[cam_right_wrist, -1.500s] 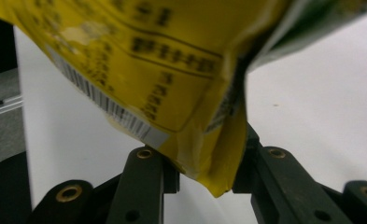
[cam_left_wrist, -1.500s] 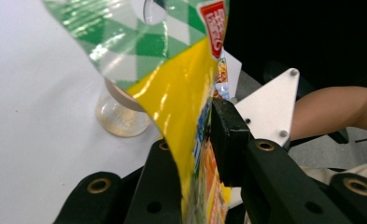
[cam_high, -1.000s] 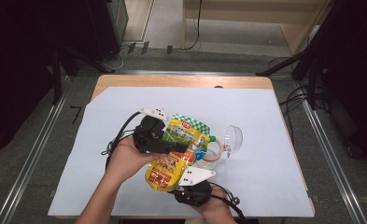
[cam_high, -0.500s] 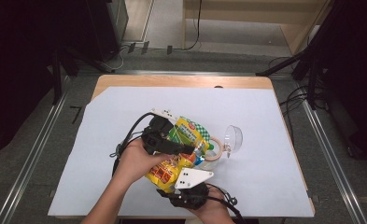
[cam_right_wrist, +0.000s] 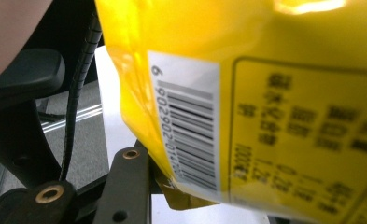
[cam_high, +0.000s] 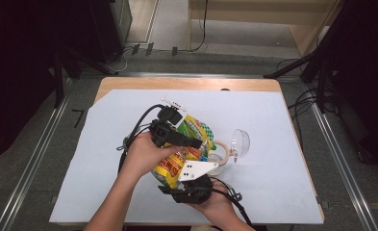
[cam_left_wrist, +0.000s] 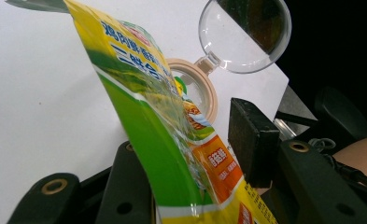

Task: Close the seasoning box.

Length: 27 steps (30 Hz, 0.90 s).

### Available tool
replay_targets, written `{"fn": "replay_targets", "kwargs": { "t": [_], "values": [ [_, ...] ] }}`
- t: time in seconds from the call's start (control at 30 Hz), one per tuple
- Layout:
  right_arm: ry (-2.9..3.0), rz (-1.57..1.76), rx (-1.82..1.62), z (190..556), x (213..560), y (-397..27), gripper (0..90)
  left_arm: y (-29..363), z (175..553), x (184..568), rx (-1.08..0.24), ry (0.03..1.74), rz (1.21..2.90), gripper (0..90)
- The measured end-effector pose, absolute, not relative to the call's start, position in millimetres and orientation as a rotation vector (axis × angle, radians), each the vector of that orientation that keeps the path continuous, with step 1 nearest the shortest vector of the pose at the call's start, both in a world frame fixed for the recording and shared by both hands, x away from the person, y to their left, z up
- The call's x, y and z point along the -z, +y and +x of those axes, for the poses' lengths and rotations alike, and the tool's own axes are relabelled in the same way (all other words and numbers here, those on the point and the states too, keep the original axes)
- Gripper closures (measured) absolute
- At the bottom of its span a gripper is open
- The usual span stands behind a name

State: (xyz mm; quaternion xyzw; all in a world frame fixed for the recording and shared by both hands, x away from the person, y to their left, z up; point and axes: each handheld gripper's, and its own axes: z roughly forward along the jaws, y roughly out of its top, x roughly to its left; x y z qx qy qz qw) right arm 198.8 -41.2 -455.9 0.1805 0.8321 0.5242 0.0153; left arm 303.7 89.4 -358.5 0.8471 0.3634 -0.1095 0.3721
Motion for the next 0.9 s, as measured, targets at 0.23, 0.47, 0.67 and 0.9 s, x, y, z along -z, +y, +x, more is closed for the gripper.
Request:
{"fn": "replay_targets", "kwargs": {
  "t": [0.23,0.47,0.67,0.9],
  "values": [
    [2.595,0.565,-1.632,196,461,-42,63.2,84,304,364,0.302,0.931,2.202,62.7],
    [2.605,0.513,-1.619,193,462,-43,59.6,84,306,366,0.347,0.922,2.191,62.9],
    [2.642,0.491,-1.578,193,467,-39,62.2,81,306,365,0.346,0.907,2.191,63.3],
    [2.605,0.542,-1.598,190,466,-39,64.7,80,305,363,0.349,0.909,2.185,61.9]
  ]
}}
